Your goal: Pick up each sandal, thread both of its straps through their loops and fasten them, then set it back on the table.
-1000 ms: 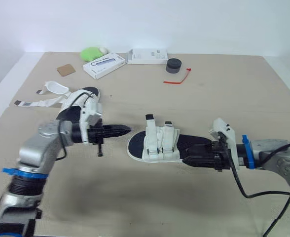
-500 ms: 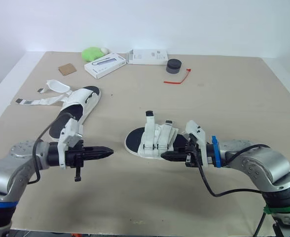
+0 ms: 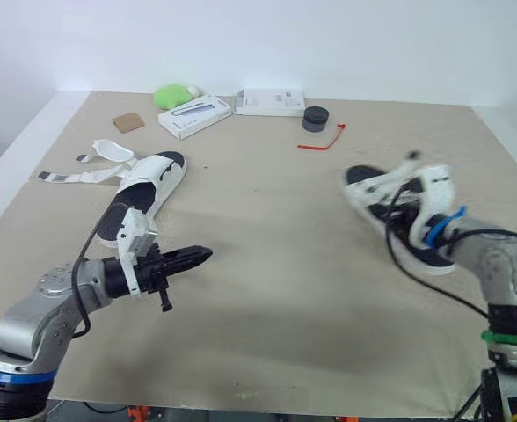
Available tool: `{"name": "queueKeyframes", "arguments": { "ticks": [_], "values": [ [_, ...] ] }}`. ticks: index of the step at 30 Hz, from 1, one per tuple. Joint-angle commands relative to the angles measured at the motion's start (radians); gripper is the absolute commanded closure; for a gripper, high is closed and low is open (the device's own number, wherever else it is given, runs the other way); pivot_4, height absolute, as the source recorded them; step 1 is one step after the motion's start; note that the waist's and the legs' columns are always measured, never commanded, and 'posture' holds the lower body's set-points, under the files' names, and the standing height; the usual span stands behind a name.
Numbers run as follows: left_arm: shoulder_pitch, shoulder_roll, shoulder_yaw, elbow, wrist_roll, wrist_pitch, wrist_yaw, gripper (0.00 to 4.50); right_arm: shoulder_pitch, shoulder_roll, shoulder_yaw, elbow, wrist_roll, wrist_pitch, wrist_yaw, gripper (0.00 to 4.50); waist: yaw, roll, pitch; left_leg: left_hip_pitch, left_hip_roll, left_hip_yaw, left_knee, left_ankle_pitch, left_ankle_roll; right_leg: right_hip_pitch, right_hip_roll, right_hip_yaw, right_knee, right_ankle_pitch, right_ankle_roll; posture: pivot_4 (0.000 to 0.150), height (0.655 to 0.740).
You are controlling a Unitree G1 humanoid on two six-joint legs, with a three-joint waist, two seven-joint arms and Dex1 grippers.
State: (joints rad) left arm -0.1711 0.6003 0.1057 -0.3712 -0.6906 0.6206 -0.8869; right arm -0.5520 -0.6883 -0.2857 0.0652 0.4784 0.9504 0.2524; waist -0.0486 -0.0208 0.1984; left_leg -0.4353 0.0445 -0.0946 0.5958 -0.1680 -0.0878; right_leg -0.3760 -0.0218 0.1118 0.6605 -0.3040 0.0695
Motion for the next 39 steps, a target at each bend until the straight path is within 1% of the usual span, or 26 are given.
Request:
{"name": "queueKeyframes", "arguments": {
  "ticks": [1,6,7,9,11,12,13,16,18,19,21,23,25,27,28,29,31,32,33,35,37,39],
  "values": [
    [-0.016,-0.01,-0.017,-0.001,0.018,-0.036,0.0,4.5,-0.042,0.05,-0.055,0.039,-0.054,-0.025,-0.122,4.39,-0.007,0.0,0.0,0.0,0.0,0.001,0.0,0.0,0.0,-0.002,0.0,0.0,0.003,0.0,-0.001,0.15,0.74],
    [-0.037,-0.02,-0.039,0.044,0.04,-0.065,-0.011,4.5,-0.07,0.113,-0.046,0.099,-0.088,-0.043,-0.161,4.39,-0.009,0.0,0.0,0.0,0.001,0.0,0.0,0.003,0.003,-0.003,0.002,0.001,0.006,0.002,-0.002,0.15,0.74],
    [-0.045,-0.025,-0.046,0.055,0.045,-0.071,-0.016,4.5,-0.08,0.123,-0.053,0.125,-0.093,-0.06,-0.171,3.88,-0.009,0.0,0.0,0.0,0.001,0.0,0.001,0.004,0.003,-0.003,0.002,0.001,0.006,0.002,-0.001,0.15,0.74],
    [-0.051,-0.031,-0.055,0.065,0.053,-0.077,-0.021,4.5,-0.089,0.125,-0.067,0.147,-0.086,-0.064,-0.158,3.55,-0.009,0.0,0.0,0.0,0.001,0.0,0.001,0.004,0.004,-0.002,0.002,0.001,0.006,0.003,0.0,0.15,0.74],
    [-0.047,-0.033,-0.057,0.064,0.055,-0.08,-0.022,4.5,-0.079,0.089,-0.082,0.119,-0.039,-0.013,-0.081,2.79,-0.009,0.0,0.0,0.001,0.001,0.0,0.003,0.006,0.004,-0.002,0.002,0.001,0.006,0.005,0.0,0.15,0.74],
    [-0.046,-0.033,-0.057,0.064,0.056,-0.081,-0.023,4.5,-0.076,0.075,-0.093,0.108,-0.017,0.009,-0.048,2.29,-0.009,0.0,0.0,0.001,0.001,0.0,0.003,0.008,0.004,-0.002,0.002,0.001,0.006,0.005,0.001,0.15,0.74],
    [-0.044,-0.033,-0.057,0.063,0.057,-0.082,-0.023,4.5,-0.064,0.046,-0.095,0.092,-0.015,0.008,-0.018,2.17,-0.008,0.001,0.0,0.001,0.001,0.0,0.003,0.008,0.004,-0.002,0.002,0.001,0.006,0.006,0.001,0.15,0.74],
    [-0.038,-0.035,-0.051,0.061,0.058,-0.08,-0.011,4.5,-0.032,-0.034,-0.114,0.056,0.023,0.045,0.078,2.17,0.001,0.001,0.0,0.0,0.0,0.0,0.002,0.008,0.004,-0.002,0.002,0.002,0.006,0.006,0.001,0.15,0.74],
    [-0.038,-0.037,-0.04,0.063,0.057,-0.077,0.003,4.5,0.017,-0.098,-0.103,-0.005,0.056,0.067,0.176,2.17,0.001,0.001,0.0,-0.001,0.0,0.0,0.002,0.008,0.004,-0.002,0.002,0.002,0.006,0.005,0.001,0.15,0.74],
    [-0.041,-0.036,-0.031,0.065,0.051,-0.07,0.009,4.5,0.058,-0.139,-0.096,-0.054,0.075,0.077,0.236,2.17,0.003,0.002,0.0,-0.001,0.0,0.0,0.002,0.008,0.004,-0.003,0.002,0.002,0.006,0.005,0.002,0.15,0.74],
    [-0.044,-0.034,-0.022,0.065,0.043,-0.062,0.017,4.5,0.106,-0.183,-0.092,-0.108,0.099,0.09,0.299,2.17,0.002,0.002,0.0,-0.002,0.0,0.0,0.002,0.008,0.005,-0.003,0.002,0.002,0.006,0.005,0.002,0.15,0.74],
    [-0.046,-0.03,0.008,0.067,0.047,-0.056,0.051,4.5,0.211,-0.249,-0.098,-0.222,0.147,0.09,0.421,2.17,0.001,0.002,0.0,-0.002,0.0,0.0,0.002,0.008,0.005,-0.003,0.002,0.002,0.006,0.005,0.002,0.15,0.74],
    [-0.043,-0.033,0.041,0.065,0.05,-0.057,0.094,4.5,0.274,-0.272,-0.106,-0.317,0.188,0.061,0.5,2.17,-0.001,0.002,0.0,-0.002,0.0,0.0,0.002,0.008,0.005,-0.003,0.003,0.002,0.006,0.005,0.002,0.15,0.74],
    [-0.032,-0.038,0.067,0.057,0.062,-0.062,0.144,4.5,0.295,-0.257,-0.112,-0.39,0.218,0.016,0.538,2.17,-0.004,0.002,0.0,-0.001,0.001,0.001,0.003,0.008,0.005,-0.003,0.003,0.002,0.006,0.004,0.003,0.15,0.74],
    [-0.021,-0.044,0.088,0.055,0.086,-0.057,0.203,4.5,0.292,-0.234,-0.09,-0.456,0.246,-0.015,0.562,2.17,-0.004,0.002,-0.001,-0.001,0.001,0.001,0.003,0.008,0.005,-0.003,0.003,0.002,0.006,0.003,0.007,0.15,0.74],
    [-0.008,-0.045,0.104,0.068,0.116,-0.056,0.253,4.5,0.269,-0.195,-0.056,-0.506,0.275,-0.03,0.562,2.17,-0.007,0.002,-0.001,-0.001,0.001,0.001,0.004,0.009,0.005,-0.003,0.003,0.002,0.006,0.003,0.007,0.15,0.74],
    [0.014,-0.075,0.155,0.102,0.134,-0.079,0.328,4.5,0.213,-0.102,0.035,-0.57,0.308,-0.06,0.555,2.17,-0.015,0.002,-0.001,0.002,0.003,0.002,0.004,0.009,0.005,-0.002,0.004,0.002,0.006,0.005,0.007,0.15,0.74],
    [0.021,-0.086,0.171,0.109,0.138,-0.09,0.348,4.5,0.196,-0.072,0.058,-0.578,0.313,-0.062,0.542,2.17,-0.016,0.002,-0.001,0.003,0.003,0.002,0.004,0.01,0.005,0.0,0.004,0.002,0.006,0.006,0.006,0.15,0.74],
    [0.028,-0.092,0.185,0.105,0.131,-0.061,0.377,4.5,0.187,-0.05,0.081,-0.577,0.304,-0.066,0.53,2.17,-0.016,0.002,0.0,0.004,0.003,0.001,0.004,0.01,0.005,0.001,0.004,0.002,0.006,0.006,0.007,0.15,0.74],
    [0.037,-0.093,0.202,0.088,0.098,0.042,0.433,4.5,0.182,-0.028,0.122,-0.561,0.281,-0.072,0.518,2.17,-0.006,0.001,0.0,0.003,0.003,0.001,0.004,0.013,0.002,0.001,0.004,0.002,0.006,0.007,0.008,0.15,0.74],
    [0.063,-0.107,0.21,0.055,0.127,0.011,0.468,4.5,0.179,-0.012,0.172,-0.525,0.242,-0.095,0.512,2.17,0.002,0.0,0.0,0.001,0.002,0.001,0.005,0.013,0.0,0.0,0.003,0.002,0.006,0.008,0.01,0.15,0.74],
    [0.089,-0.108,0.213,0.028,0.123,-0.001,0.464,4.5,0.167,0.002,0.202,-0.492,0.219,-0.115,0.512,2.17,0.005,0.0,-0.001,0.0,0.001,0.001,0.005,0.014,0.0,0.0,0.002,0.002,0.005,0.008,0.01,0.15,0.74]
  ]
}}
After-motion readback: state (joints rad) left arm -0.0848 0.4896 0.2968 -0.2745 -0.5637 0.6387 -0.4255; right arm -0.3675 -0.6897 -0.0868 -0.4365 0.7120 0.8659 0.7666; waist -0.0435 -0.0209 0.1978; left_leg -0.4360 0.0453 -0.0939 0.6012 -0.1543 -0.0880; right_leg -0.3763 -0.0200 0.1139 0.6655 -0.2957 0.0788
